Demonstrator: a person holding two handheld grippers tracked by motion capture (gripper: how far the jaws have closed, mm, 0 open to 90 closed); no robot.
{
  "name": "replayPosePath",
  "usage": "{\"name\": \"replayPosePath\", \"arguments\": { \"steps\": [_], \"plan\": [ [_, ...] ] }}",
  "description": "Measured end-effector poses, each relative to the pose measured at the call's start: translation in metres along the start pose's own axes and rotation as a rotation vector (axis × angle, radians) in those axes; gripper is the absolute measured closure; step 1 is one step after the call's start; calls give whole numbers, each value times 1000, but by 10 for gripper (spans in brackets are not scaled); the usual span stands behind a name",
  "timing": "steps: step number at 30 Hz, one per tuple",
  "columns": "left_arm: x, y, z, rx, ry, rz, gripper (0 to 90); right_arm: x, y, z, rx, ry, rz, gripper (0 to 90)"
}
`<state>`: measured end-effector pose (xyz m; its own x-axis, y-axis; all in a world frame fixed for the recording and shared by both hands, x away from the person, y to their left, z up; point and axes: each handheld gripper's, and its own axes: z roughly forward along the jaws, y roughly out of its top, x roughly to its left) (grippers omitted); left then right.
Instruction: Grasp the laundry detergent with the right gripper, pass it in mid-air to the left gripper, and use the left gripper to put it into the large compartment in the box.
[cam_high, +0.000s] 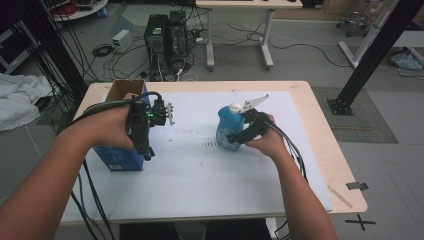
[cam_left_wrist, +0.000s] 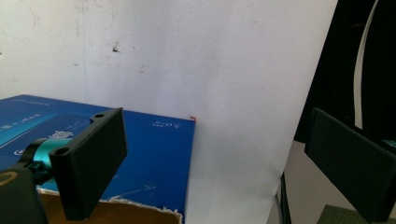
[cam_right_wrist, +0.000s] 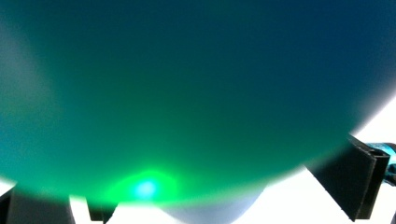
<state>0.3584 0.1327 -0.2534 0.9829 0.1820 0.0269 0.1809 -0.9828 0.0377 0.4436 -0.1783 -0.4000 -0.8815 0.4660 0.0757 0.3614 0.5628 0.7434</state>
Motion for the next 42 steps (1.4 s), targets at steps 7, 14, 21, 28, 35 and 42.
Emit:
{"name": "replayPosePath", "arguments": {
  "steps": [7, 14, 21, 28, 35, 42],
  "plan": [
    [0, 0, 1, -1, 1, 1, 59, 3, -2, 3, -49, -16, 1, 127],
    [0, 1, 1, 1, 3, 4, 59, 6, -5, 4, -80, -25, -10, 163],
    [0, 1, 1, -2, 5, 2, 59, 8, -7, 6, -104, -36, -18, 221],
    [-1, 0, 1, -1, 6, -3, 59, 9, -9, 6, -119, -38, -16, 269],
    [-1, 0, 1, -7, 6, -5, 59, 11, -9, 7, -132, -51, -16, 318],
    [1, -2, 2, -7, 7, -2, 59, 12, -9, 7, -140, -59, -28, 347]
  ]
}}
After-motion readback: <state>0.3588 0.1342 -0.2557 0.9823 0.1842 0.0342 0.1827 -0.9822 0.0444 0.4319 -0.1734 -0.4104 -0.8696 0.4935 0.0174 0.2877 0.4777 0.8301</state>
